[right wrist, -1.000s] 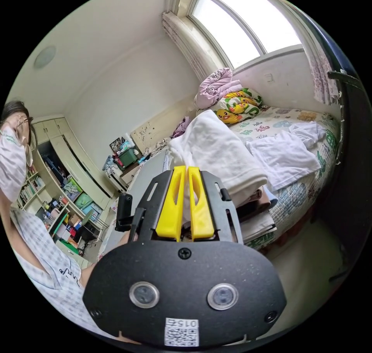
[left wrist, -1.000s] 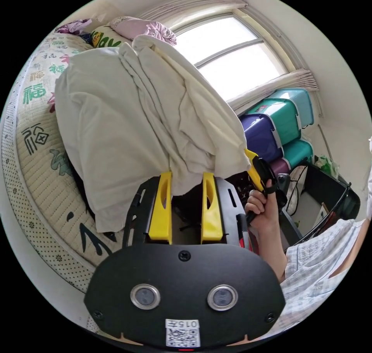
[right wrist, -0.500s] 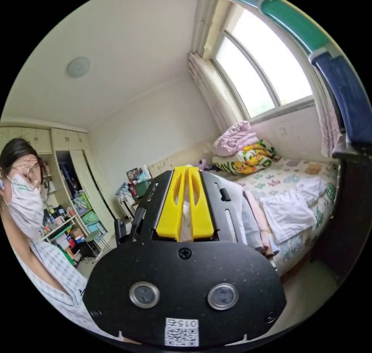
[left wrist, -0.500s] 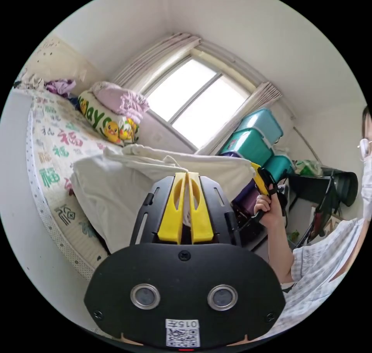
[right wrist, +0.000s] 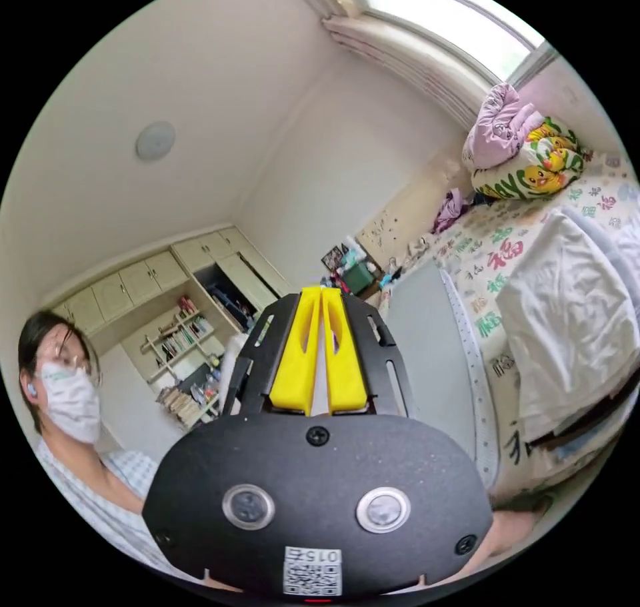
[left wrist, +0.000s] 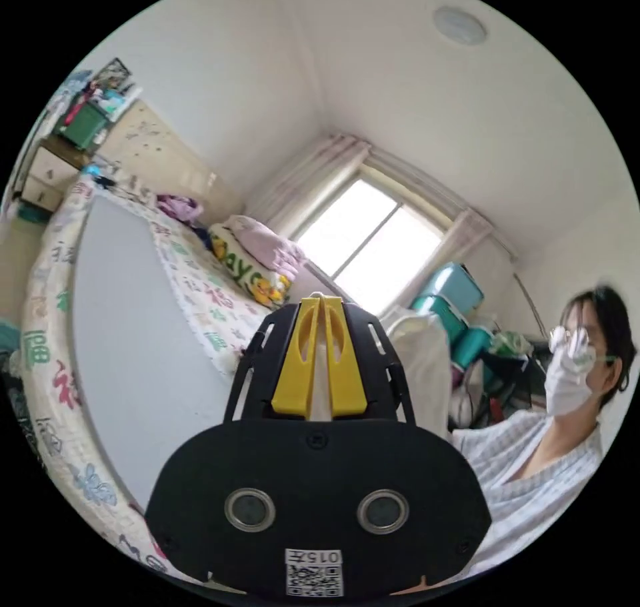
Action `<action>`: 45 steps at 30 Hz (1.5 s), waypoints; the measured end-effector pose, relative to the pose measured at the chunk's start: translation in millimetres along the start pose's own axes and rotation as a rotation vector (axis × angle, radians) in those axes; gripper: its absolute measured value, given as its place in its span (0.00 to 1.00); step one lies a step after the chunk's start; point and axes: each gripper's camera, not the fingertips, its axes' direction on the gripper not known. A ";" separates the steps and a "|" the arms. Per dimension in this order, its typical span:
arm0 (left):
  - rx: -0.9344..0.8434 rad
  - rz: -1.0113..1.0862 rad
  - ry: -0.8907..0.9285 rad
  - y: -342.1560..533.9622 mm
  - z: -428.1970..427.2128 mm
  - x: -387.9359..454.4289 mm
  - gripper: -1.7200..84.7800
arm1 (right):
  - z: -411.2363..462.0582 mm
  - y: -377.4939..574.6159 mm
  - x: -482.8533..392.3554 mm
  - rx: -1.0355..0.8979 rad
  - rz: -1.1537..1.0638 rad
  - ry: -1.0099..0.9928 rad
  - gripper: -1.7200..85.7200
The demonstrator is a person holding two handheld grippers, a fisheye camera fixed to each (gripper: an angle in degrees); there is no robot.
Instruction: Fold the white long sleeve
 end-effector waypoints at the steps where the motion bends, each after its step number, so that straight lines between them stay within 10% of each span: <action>1: 0.082 0.023 -0.068 -33.4 -35.7 -3.1 0.01 | 16.0 -21.4 -7.3 0.045 -0.049 0.014 0.01; 11: 0.449 0.253 -0.125 -174.4 -190.1 90.4 0.01 | 101.7 -134.9 -151.8 0.121 -0.442 -0.011 0.01; 20: 0.046 0.114 -0.093 25.0 -225.6 -51.8 0.01 | 57.4 7.6 3.2 -0.143 -0.342 0.144 0.01; 29: -0.367 -0.487 -0.451 305.2 -191.5 -240.4 0.01 | 84.5 193.6 239.6 -0.682 0.141 0.556 0.02; 38: -0.317 -0.466 -0.842 253.3 -193.2 -129.6 0.01 | 50.5 205.7 310.0 -0.654 0.223 0.589 0.01; 45: -0.103 -0.159 -0.492 116.3 -120.9 88.9 0.01 | 3.1 207.7 358.0 -0.524 0.347 0.542 0.01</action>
